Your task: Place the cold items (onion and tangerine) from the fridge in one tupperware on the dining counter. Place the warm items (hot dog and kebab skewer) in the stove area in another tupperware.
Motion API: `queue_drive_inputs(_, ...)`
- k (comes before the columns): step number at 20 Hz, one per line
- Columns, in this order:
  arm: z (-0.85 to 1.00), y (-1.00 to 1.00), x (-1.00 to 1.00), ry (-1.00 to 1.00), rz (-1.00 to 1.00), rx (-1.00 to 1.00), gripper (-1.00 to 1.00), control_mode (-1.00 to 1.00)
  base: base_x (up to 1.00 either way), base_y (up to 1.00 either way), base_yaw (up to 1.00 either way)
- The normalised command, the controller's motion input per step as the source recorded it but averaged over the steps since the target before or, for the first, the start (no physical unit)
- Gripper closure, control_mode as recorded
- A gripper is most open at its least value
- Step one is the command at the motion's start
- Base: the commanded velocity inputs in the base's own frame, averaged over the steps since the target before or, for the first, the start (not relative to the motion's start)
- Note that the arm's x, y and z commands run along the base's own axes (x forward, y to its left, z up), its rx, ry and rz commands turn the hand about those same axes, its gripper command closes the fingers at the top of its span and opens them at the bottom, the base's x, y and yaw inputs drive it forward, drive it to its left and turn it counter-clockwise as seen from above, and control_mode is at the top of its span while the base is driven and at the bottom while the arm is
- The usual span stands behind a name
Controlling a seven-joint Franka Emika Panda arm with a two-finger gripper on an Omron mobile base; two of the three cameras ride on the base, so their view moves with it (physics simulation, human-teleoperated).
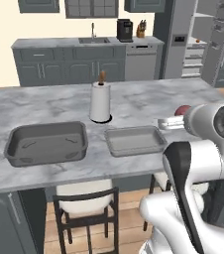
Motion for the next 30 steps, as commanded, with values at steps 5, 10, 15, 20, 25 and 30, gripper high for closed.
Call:
queue_drive_inputs(5,0.0,0.0,0.0,0.0,0.0,0.0,1.0,1.0,0.71,0.46,0.0)
queue_drive_inputs(10,0.0,0.01,0.33,0.07,0.0,0.0,1.0,-1.0,0.22,0.0,0.0)
queue_drive_inputs(15,-0.04,0.0,0.95,0.39,0.01,0.0,1.0,-1.0,0.0,0.0,0.0)
queue_drive_inputs(20,-0.25,0.0,0.86,0.55,0.01,0.0,1.0,-1.0,0.0,0.0,0.0)
queue_drive_inputs(25,-0.9,0.0,0.44,0.16,0.05,0.02,1.0,-1.0,0.0,0.0,0.0)
queue_drive_inputs(30,-1.0,-0.07,0.5,-0.06,0.07,0.05,1.0,-1.0,0.0,0.0,0.0)
